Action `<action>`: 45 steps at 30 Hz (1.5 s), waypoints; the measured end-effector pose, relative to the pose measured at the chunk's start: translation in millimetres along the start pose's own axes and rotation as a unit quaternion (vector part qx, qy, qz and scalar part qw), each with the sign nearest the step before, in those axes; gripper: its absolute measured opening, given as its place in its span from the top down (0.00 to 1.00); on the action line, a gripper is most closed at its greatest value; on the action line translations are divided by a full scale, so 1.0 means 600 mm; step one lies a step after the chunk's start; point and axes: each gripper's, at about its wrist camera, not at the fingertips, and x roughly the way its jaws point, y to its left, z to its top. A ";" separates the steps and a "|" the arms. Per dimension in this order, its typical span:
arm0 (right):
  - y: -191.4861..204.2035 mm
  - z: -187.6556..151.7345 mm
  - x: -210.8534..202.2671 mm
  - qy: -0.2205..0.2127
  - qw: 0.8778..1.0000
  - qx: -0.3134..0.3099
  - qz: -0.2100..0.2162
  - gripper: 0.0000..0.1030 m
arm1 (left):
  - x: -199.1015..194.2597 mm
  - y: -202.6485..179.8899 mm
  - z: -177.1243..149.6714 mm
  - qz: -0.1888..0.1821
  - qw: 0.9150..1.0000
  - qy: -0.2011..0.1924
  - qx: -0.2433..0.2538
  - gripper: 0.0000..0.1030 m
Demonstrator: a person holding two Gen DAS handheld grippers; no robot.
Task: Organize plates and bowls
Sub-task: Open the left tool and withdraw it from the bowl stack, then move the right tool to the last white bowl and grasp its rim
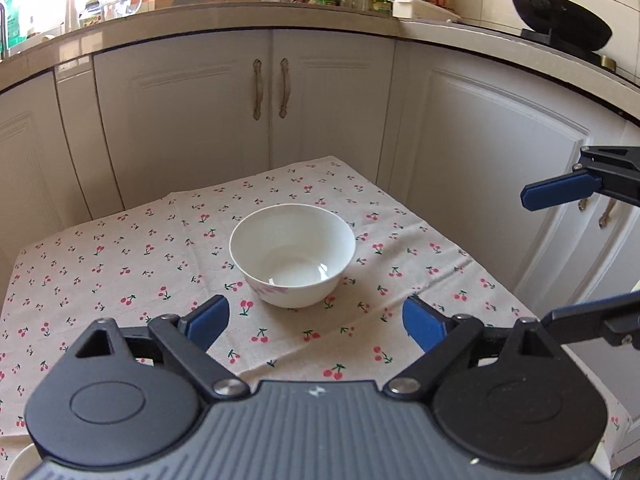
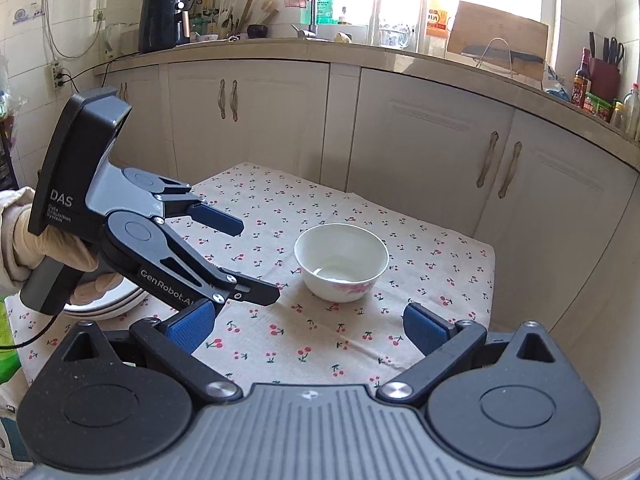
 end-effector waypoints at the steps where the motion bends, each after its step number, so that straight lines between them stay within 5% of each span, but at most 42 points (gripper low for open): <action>1: -0.013 0.005 0.010 0.001 1.000 0.003 0.004 0.01 | 0.010 0.005 0.002 0.002 1.000 0.003 -0.005 0.10; 9: -0.095 0.035 0.122 0.035 0.999 0.024 0.016 0.07 | 0.064 0.001 0.004 0.017 1.000 0.002 0.002 0.10; 21: -0.120 0.060 0.259 0.080 0.995 0.027 0.053 0.18 | 0.103 -0.001 0.001 0.034 0.999 -0.002 0.014 0.11; 45: -0.121 0.079 0.340 0.102 0.991 0.043 0.075 0.33 | 0.117 0.010 -0.002 0.019 1.000 -0.009 -0.015 0.21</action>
